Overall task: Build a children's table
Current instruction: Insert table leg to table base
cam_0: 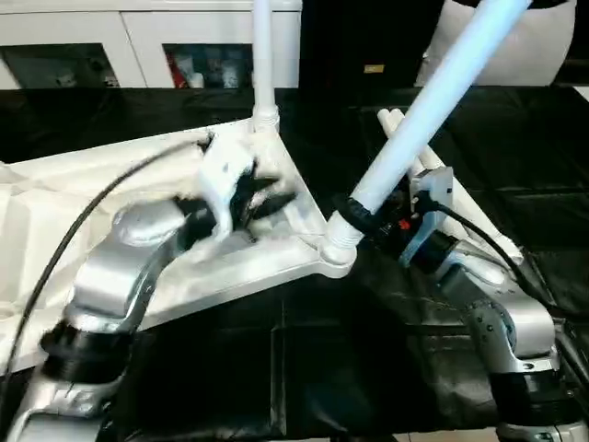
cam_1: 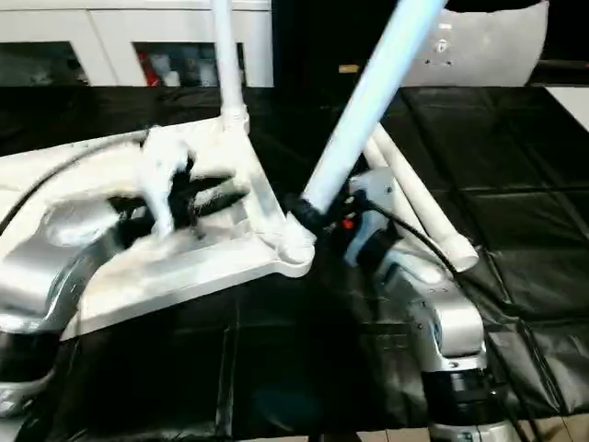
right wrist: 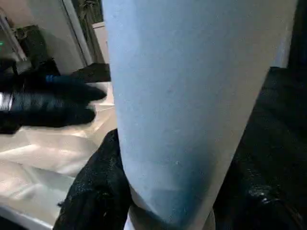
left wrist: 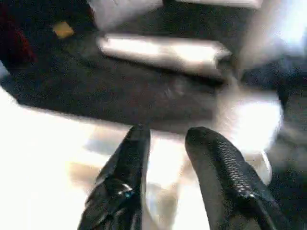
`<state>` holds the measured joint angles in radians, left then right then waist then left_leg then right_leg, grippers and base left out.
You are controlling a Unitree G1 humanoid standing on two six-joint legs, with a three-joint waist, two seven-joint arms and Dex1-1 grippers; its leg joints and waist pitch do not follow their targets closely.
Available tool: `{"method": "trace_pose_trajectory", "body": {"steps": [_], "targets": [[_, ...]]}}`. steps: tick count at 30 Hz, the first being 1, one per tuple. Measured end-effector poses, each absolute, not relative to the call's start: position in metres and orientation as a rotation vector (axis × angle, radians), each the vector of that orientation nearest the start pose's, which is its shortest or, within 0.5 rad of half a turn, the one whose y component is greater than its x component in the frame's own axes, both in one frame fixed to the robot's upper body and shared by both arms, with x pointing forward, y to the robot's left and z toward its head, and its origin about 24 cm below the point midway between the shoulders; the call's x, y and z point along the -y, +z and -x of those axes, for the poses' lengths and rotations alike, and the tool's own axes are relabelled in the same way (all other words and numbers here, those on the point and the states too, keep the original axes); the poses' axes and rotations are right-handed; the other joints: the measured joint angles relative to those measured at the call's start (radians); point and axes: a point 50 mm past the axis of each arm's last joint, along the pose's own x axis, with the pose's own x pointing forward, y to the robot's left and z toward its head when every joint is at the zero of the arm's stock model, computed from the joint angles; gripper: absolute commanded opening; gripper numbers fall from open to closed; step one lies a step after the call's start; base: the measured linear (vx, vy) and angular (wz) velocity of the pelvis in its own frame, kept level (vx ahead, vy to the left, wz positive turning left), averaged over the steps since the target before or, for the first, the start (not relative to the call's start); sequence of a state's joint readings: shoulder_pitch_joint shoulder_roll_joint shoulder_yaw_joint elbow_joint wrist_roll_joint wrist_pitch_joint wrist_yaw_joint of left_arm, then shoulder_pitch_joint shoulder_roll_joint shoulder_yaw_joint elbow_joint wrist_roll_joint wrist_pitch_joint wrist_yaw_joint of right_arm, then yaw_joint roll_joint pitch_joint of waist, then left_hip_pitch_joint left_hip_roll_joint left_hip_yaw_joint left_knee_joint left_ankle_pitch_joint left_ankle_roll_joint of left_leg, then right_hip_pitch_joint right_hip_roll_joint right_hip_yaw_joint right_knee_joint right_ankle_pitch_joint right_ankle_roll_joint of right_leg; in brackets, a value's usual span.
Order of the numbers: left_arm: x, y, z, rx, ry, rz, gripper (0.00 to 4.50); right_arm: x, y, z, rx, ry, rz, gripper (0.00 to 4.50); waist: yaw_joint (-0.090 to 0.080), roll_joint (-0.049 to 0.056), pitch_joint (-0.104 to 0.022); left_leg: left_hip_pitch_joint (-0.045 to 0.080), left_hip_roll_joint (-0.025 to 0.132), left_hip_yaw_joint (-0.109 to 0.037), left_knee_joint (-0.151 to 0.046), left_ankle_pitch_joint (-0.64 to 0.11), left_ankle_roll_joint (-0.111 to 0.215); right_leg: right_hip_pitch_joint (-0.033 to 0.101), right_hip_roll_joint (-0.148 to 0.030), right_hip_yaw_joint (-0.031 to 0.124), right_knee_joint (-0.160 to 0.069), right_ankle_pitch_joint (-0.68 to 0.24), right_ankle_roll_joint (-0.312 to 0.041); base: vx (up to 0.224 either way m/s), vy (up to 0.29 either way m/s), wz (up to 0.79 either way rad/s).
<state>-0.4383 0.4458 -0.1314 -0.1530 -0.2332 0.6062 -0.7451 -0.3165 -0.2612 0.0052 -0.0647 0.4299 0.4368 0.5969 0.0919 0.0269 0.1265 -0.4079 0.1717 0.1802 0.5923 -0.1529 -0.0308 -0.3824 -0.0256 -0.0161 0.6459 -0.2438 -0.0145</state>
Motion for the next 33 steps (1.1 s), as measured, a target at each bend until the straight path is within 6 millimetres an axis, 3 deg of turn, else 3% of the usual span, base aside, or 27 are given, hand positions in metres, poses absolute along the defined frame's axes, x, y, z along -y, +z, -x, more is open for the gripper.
{"method": "trace_pose_trajectory", "body": {"steps": [6, 19, 33], "targets": [[-0.124, 0.096, -0.270, -0.327, -1.098, -0.252, 1.63, 0.142, 0.107, -0.292, -0.096, 0.784, -0.132, 1.90, 0.001, 0.000, 0.000, 0.000, 0.000, 0.000, 0.000, 0.000, 0.000, 0.000, 0.000, 0.000, 0.001, 0.000, 0.000, 0.000, 0.000, 0.00], [-0.131, 0.074, -0.284, -0.368, -1.097, -0.335, 1.63, 0.140, 0.102, -0.287, -0.138, 0.817, -0.122, 1.90, -0.002, 0.000, 0.000, 0.002, 0.000, 0.000, -0.001, 0.000, -0.001, 0.001, 0.000, 0.001, 0.000, 0.001, 0.000, 0.000, 0.000, 0.00], [-0.135, 0.074, -0.288, -0.389, -1.154, -0.354, 0.30, 0.138, 0.103, -0.285, -0.151, 0.846, -0.095, 1.90, -0.004, 0.001, 0.000, 0.004, 0.000, 0.000, -0.001, 0.000, -0.001, 0.001, 0.000, 0.001, 0.000, 0.001, 0.000, 0.000, 0.000, 0.00]]}}
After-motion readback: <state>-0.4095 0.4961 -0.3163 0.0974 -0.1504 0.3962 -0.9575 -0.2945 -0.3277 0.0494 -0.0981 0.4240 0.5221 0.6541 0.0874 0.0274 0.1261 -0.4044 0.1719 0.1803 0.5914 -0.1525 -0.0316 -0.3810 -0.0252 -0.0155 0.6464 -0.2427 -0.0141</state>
